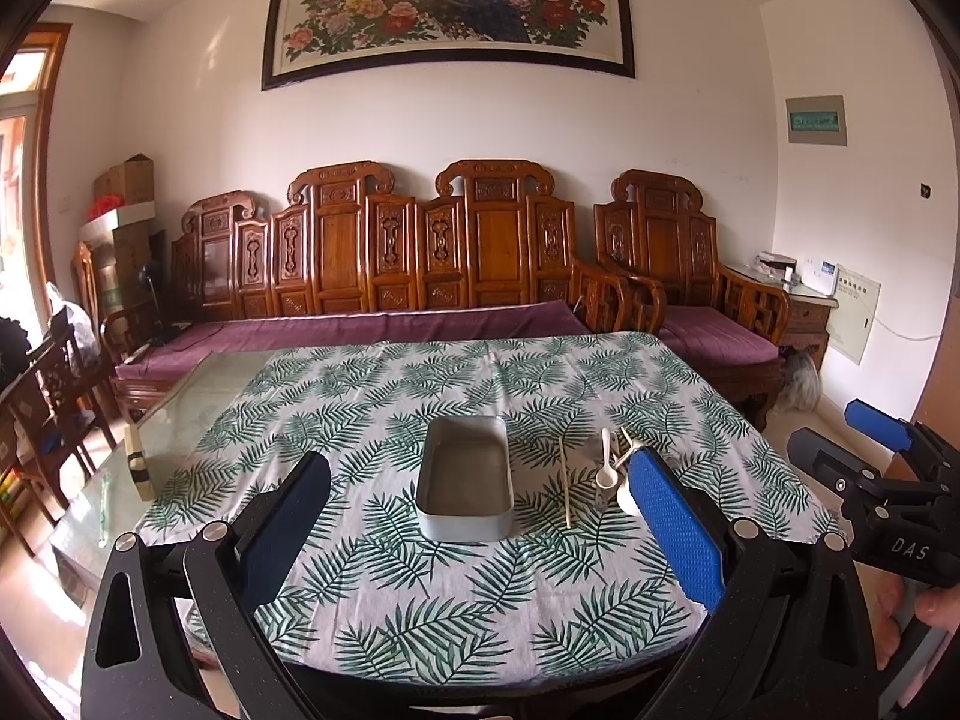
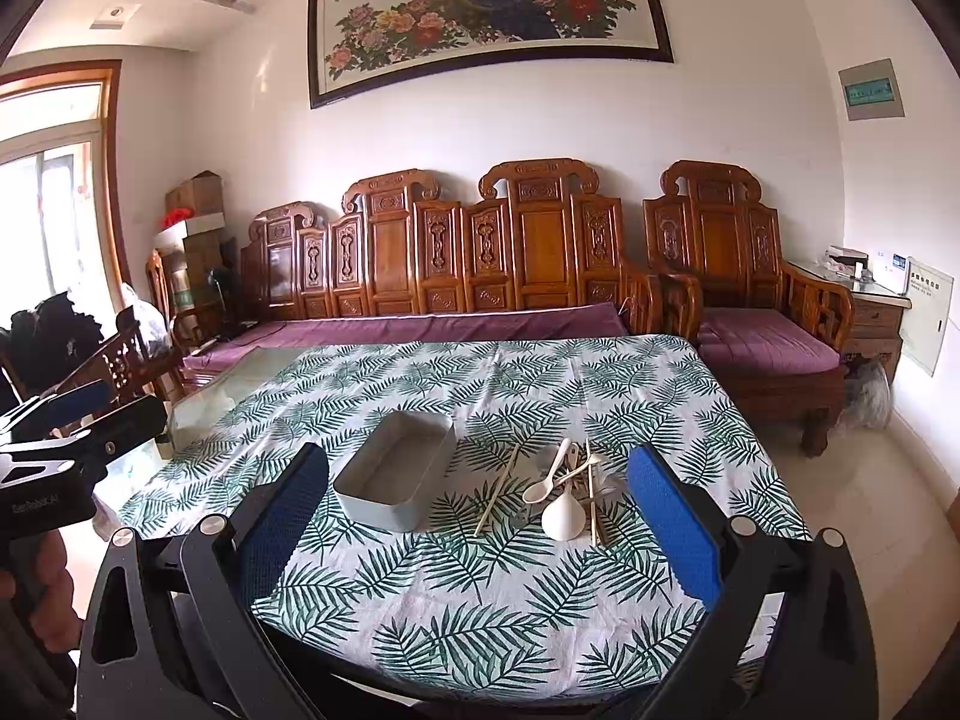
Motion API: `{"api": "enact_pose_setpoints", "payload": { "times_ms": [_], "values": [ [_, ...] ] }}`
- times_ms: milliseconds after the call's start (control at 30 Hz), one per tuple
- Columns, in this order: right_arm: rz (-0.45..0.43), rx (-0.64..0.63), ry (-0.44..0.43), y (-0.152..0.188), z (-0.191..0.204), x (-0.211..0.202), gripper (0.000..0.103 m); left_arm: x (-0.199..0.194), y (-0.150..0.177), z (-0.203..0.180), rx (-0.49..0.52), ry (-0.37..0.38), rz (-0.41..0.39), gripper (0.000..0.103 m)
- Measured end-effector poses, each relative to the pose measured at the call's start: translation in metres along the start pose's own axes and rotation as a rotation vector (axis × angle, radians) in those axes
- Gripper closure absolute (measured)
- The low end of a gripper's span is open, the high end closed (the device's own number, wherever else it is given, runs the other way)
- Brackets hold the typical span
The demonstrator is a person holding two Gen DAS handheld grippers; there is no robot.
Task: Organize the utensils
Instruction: 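Move both tools forward toward the utensil pile beside the grey tray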
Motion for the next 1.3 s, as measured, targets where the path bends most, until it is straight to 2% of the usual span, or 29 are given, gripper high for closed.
{"api": "enact_pose_setpoints", "payload": {
  "times_ms": [400,700,967,1300],
  "values": [
    [0.064,0.004,0.041,0.021,-0.024,0.036,0.003,0.053,0.042,-0.005,0.017,0.043,0.145,0.006],
    [0.118,0.009,0.07,0.042,-0.045,0.071,0.003,0.089,0.067,-0.026,0.065,0.13,0.243,0.006],
    [0.168,0.0,0.099,0.054,-0.072,0.108,0.003,0.121,0.077,-0.038,0.086,0.181,0.288,0.006],
    [0.217,-0.048,0.118,0.043,-0.101,0.156,0.003,0.169,0.072,-0.065,0.142,0.254,0.306,0.006]
  ]
}}
Point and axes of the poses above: each gripper's, at about its wrist camera, not at the fingertips, and x roughly the way its jaws point, z to its left, y to its underside, the point moved 10 cm from there along x, roughly the way its jaws point, and after that the axes turned 15 degrees about x, right-handed, at the moved point
